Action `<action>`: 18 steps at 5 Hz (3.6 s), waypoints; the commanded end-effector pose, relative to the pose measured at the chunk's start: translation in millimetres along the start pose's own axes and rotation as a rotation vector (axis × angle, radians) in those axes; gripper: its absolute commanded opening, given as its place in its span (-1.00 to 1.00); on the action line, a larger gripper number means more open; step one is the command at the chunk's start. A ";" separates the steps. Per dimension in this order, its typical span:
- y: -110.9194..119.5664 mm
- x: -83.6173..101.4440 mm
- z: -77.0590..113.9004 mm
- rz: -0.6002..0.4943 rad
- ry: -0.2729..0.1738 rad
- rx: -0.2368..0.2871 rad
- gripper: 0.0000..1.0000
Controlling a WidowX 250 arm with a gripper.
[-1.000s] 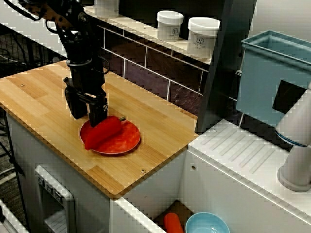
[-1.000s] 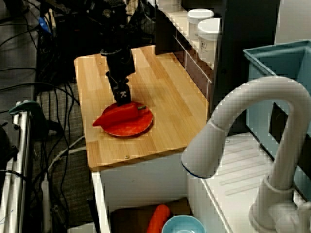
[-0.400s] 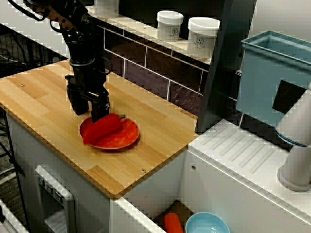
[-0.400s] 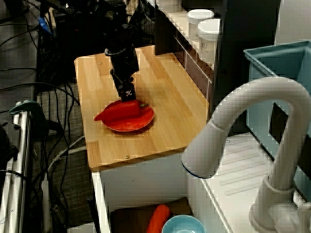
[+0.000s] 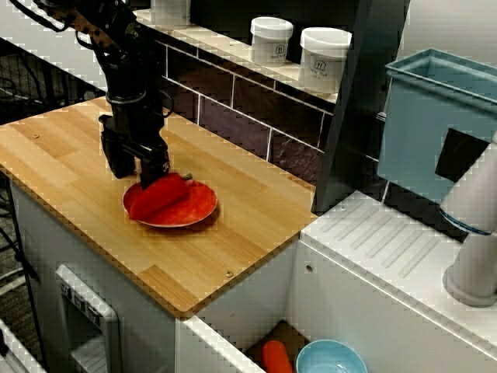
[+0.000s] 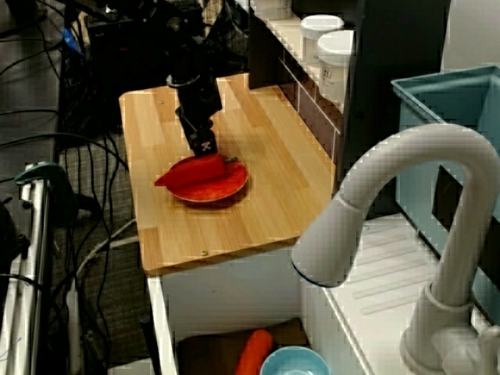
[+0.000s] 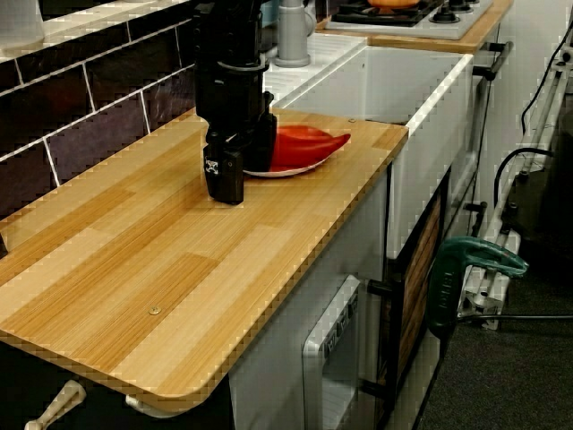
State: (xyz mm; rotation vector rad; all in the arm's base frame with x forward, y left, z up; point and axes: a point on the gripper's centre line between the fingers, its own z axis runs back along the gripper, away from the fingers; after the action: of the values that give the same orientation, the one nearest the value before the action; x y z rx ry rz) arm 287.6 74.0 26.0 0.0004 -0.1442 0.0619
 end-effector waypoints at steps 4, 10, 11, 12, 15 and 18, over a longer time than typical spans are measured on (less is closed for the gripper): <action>79.3 17.4 35.1 0.019 -0.080 0.038 1.00; 35.0 -14.7 62.1 -0.036 -0.059 -0.145 1.00; 16.7 -20.6 60.3 -0.041 -0.061 -0.153 1.00; -3.8 -22.3 57.3 -0.046 -0.054 -0.159 1.00; -40.8 4.9 32.8 -0.006 -0.051 -0.148 1.00; -42.3 6.0 5.4 -0.023 -0.015 -0.096 0.96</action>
State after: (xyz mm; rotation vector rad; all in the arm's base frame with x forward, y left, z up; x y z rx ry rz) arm 291.7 32.8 26.6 -0.0945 -0.1374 0.0501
